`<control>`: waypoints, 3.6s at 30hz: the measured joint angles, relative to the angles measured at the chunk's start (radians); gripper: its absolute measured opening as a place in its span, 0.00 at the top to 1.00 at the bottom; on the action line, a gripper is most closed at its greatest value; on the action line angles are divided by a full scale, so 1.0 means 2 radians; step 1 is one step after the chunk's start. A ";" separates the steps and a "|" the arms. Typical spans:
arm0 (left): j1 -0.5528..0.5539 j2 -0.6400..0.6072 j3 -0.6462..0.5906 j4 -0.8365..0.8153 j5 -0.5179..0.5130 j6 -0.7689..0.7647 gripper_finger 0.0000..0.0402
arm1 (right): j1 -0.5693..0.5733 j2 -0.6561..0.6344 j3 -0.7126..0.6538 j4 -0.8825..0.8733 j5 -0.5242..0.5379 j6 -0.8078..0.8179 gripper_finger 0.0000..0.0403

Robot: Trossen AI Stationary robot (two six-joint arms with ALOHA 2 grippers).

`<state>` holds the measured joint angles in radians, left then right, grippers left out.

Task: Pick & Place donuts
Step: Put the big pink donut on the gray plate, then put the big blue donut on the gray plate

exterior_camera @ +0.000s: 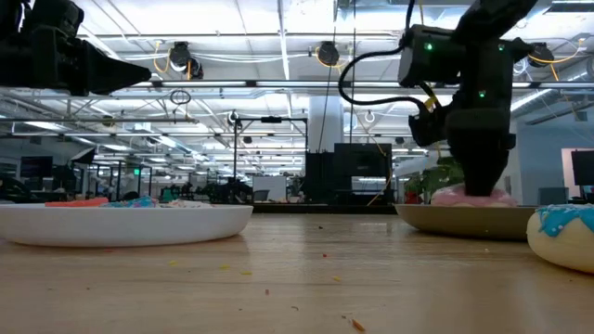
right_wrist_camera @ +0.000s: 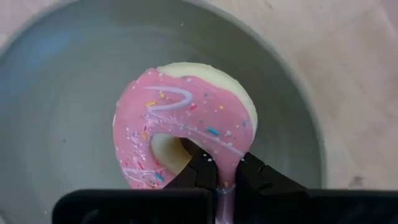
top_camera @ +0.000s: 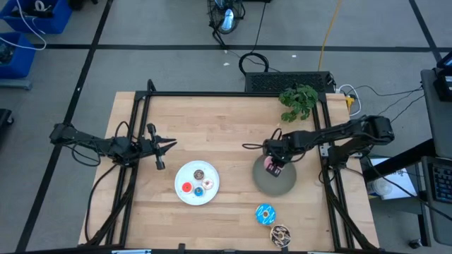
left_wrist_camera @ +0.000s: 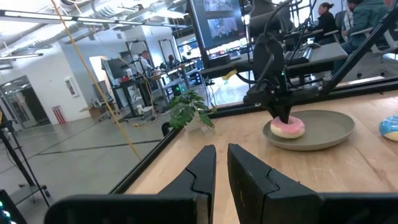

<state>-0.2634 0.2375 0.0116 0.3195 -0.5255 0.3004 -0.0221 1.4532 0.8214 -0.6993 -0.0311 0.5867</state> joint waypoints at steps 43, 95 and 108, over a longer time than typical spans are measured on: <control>0.000 0.000 0.000 -0.001 0.000 0.000 0.88 | 0.108 0.003 0.230 -0.190 -0.015 0.020 0.61; 0.000 0.000 0.000 -0.002 0.000 -0.007 0.88 | 0.303 0.222 0.300 -0.063 0.037 -0.161 0.42; 0.000 0.000 0.000 -0.002 0.000 -0.008 0.88 | 0.303 0.222 0.240 0.001 0.027 -0.139 0.44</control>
<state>-0.2630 0.2375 0.0113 0.3161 -0.5255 0.2836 0.5846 1.8965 1.3011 -0.6982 0.0235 0.3096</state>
